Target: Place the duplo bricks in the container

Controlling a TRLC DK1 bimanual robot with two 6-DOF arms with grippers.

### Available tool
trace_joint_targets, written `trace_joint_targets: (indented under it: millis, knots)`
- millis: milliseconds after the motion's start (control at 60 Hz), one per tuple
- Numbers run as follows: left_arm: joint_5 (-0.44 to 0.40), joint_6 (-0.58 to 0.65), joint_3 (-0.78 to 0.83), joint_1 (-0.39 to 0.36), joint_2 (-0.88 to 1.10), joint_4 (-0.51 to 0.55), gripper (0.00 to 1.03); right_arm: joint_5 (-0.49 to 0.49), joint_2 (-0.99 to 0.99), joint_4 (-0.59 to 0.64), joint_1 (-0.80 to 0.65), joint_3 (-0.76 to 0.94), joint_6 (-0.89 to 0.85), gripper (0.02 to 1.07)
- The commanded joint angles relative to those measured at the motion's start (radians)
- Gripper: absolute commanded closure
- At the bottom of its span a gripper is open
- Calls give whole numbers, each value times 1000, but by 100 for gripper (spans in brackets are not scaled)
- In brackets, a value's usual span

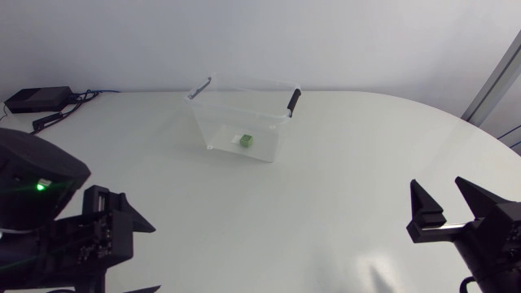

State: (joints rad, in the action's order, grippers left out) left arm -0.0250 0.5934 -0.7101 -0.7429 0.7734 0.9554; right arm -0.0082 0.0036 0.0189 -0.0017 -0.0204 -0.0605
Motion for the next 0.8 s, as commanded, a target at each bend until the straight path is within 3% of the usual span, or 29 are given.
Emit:
trace_joint_targets:
  millis: [0, 267, 483, 783]
  knots:
    - [-1, 109, 49, -9, 9, -33, 4, -9, -10, -13, 3, 20, -16, 6]
    - [-10, 210, 127, 14, 139, -158, 4, -9, -10, -13, 3, 20, -16, 6]
    - [-44, 218, 135, 2, 264, -210, 4, -9, -10, -13, 3, 20, -16, 6]
    - [-47, 55, 138, -170, 329, -221, 4, -9, -10, -13, 5, 20, -16, 6]
